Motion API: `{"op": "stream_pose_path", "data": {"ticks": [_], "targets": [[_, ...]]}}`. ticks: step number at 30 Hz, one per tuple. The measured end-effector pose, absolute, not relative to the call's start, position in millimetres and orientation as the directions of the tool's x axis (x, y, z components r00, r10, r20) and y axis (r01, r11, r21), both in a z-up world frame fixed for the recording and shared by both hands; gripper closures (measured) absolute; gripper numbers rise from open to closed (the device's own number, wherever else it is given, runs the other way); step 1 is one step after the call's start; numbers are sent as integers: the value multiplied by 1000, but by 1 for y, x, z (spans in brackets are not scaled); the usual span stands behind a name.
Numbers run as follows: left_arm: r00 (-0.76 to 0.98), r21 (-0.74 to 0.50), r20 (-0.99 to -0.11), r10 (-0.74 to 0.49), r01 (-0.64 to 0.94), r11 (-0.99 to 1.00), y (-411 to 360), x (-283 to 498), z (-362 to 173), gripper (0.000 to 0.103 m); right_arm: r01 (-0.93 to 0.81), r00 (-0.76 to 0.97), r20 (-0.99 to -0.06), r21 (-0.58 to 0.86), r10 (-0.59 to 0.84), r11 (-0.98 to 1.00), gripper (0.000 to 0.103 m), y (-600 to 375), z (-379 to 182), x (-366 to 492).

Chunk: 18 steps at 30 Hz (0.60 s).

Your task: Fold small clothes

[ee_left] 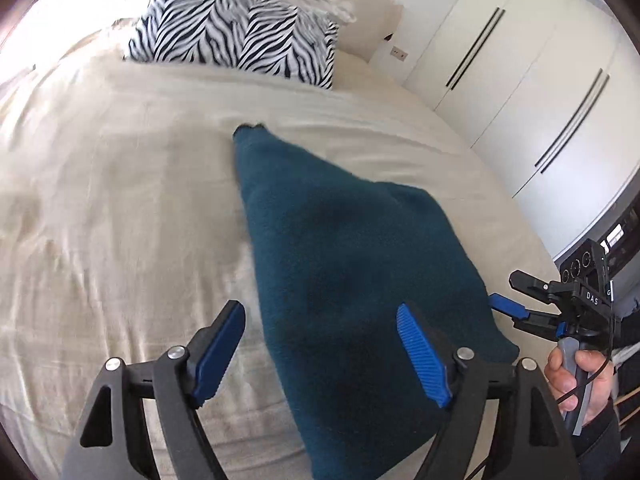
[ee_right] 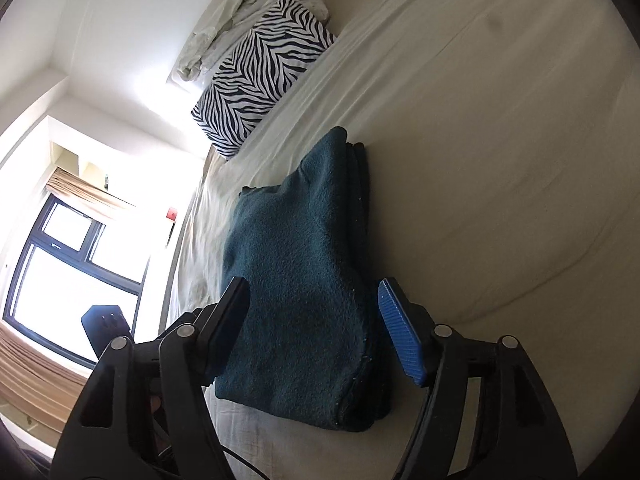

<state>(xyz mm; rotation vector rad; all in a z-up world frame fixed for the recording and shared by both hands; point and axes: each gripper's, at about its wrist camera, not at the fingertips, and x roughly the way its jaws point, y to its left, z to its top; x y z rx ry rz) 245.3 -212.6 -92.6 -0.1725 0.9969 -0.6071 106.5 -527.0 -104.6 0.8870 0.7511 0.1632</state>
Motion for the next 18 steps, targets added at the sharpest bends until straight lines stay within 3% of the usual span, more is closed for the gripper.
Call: {"op": "stream_pose_path", "data": {"ticks": [3,7,8,9,10,13,18], "targets": [[277,-530,-740,-613,320,785,-208,265,-116,23,204,657,-563,772,501,602,37,-531,-122,134],[203,-536,-766,-610,322,780,-229,279,-132,25,212,628,-583,765,515,608,39,-525,-132,164],[190,-530,-775,-603,326,783,-235,283,-133,30,201,612,-595,754,521,625,40,-520,-131,170],[184,-524,-783,-594,320,789,-240,286,-133,32,207,595,-626,726,505,656,46,-514,-130,177],[180,-524,-787,-591,311,793,-242,290,-133,39,213,576,-662,688,479,694,58,-507,-130,185],[167,-523,-793,-585,306,796,-244,293,-128,56,232,545,-727,609,417,759,77,-497,-125,196],[210,-448,-814,-542,368,815,-234,269,-102,62,187,574,-764,473,295,861,81,-460,-86,178]]}}
